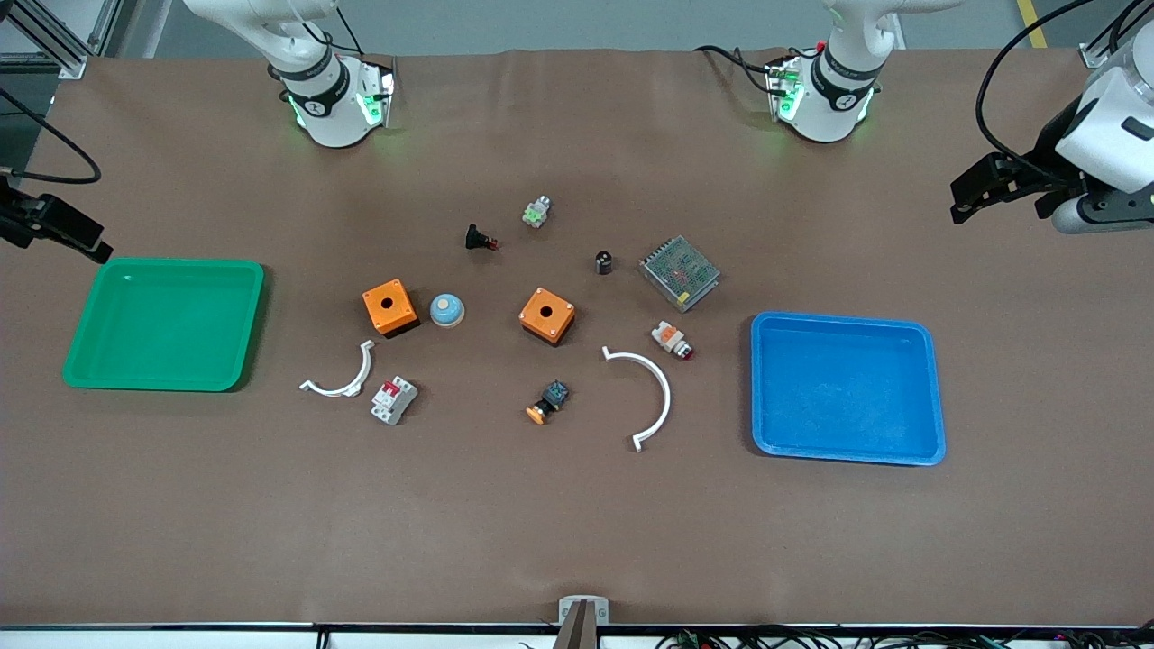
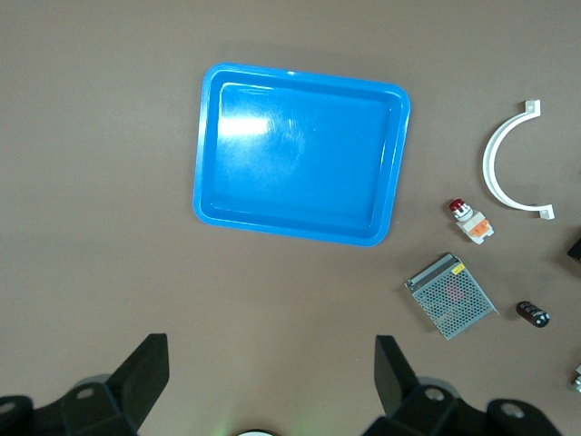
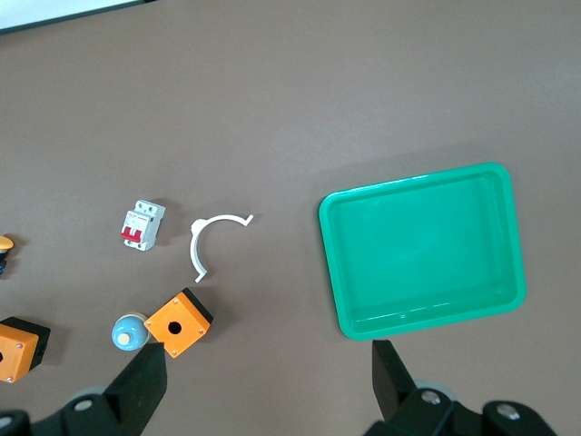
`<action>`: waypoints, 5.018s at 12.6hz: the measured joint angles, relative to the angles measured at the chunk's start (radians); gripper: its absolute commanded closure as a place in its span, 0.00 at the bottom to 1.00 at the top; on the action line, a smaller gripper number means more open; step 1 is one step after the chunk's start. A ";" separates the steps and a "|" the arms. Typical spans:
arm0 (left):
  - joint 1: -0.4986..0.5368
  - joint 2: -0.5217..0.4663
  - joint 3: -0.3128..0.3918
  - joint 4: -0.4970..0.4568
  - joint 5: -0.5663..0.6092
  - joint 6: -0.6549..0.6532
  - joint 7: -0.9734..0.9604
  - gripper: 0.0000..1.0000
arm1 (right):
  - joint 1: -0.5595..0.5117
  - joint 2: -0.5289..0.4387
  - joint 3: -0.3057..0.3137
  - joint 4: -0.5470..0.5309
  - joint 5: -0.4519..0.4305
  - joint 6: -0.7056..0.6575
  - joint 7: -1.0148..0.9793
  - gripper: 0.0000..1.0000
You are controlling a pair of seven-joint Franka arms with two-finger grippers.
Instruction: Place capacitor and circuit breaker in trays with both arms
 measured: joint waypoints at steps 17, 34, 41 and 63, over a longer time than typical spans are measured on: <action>-0.450 0.305 -0.087 -0.327 0.000 0.568 -0.705 0.00 | 0.226 0.366 0.043 -0.141 0.130 0.367 0.680 0.00; -0.709 0.647 -0.081 -0.330 0.102 0.886 -1.457 0.97 | 0.307 0.660 0.040 -0.156 0.043 0.704 0.723 0.93; -0.649 0.581 -0.067 -0.285 0.106 0.832 -1.419 1.00 | 0.171 0.554 0.016 -0.146 0.039 0.512 0.425 0.94; 0.191 0.631 -0.071 -0.276 0.111 0.830 -0.253 0.00 | -0.307 0.391 0.016 -0.518 0.039 0.698 -0.509 0.00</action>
